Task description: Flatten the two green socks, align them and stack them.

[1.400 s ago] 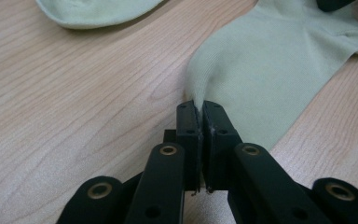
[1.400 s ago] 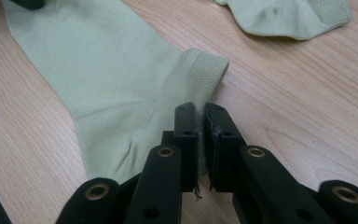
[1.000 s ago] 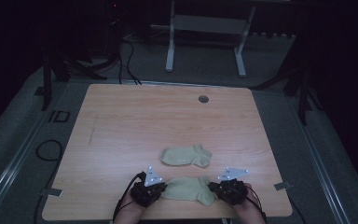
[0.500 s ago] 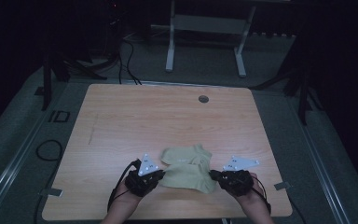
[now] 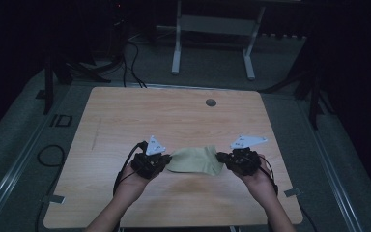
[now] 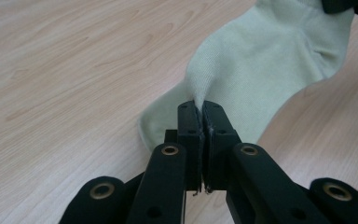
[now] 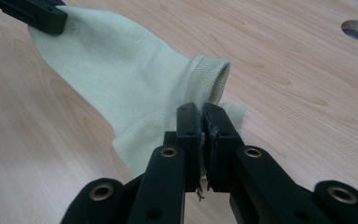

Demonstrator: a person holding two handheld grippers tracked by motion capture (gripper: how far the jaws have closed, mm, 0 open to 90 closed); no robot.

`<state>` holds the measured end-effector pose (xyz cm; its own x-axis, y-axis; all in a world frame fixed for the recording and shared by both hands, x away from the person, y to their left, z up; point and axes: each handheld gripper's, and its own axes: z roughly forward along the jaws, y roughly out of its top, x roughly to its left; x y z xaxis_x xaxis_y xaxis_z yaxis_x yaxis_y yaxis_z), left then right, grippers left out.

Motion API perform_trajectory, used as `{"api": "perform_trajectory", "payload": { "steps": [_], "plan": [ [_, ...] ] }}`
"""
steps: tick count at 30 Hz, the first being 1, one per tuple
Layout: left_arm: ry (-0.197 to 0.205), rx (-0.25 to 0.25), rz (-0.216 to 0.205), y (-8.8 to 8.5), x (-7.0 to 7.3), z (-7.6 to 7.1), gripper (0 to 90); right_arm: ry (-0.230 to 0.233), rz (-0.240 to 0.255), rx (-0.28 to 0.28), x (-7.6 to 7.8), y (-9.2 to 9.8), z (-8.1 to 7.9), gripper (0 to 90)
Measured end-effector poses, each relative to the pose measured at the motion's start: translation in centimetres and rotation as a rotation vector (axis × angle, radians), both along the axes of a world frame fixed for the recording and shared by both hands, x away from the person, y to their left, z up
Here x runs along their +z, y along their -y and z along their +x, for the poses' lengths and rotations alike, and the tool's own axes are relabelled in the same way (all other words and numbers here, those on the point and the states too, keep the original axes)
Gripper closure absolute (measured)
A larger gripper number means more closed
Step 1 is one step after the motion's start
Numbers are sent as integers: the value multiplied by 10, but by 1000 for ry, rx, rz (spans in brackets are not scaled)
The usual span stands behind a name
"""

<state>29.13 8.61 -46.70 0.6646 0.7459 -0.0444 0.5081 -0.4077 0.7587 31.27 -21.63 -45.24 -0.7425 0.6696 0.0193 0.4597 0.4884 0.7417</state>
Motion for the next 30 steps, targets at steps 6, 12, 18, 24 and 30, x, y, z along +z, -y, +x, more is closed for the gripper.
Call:
{"api": "perform_trajectory", "payload": {
  "steps": [6,12,18,24,30],
  "plan": [
    [-32,28,5,2,-6,16,871,-48,-17,-10,-4,-2,21,857],
    [-92,50,36,6,-24,32,871,-106,-37,-35,-21,-2,39,856],
    [-125,62,63,9,-43,42,870,-169,-39,-55,-45,-2,52,856],
    [-155,77,77,9,-59,51,870,-218,-56,-62,-67,-7,63,854],
    [-170,83,66,9,-72,55,869,-241,-61,-90,-81,-4,72,846]
  ]
}}
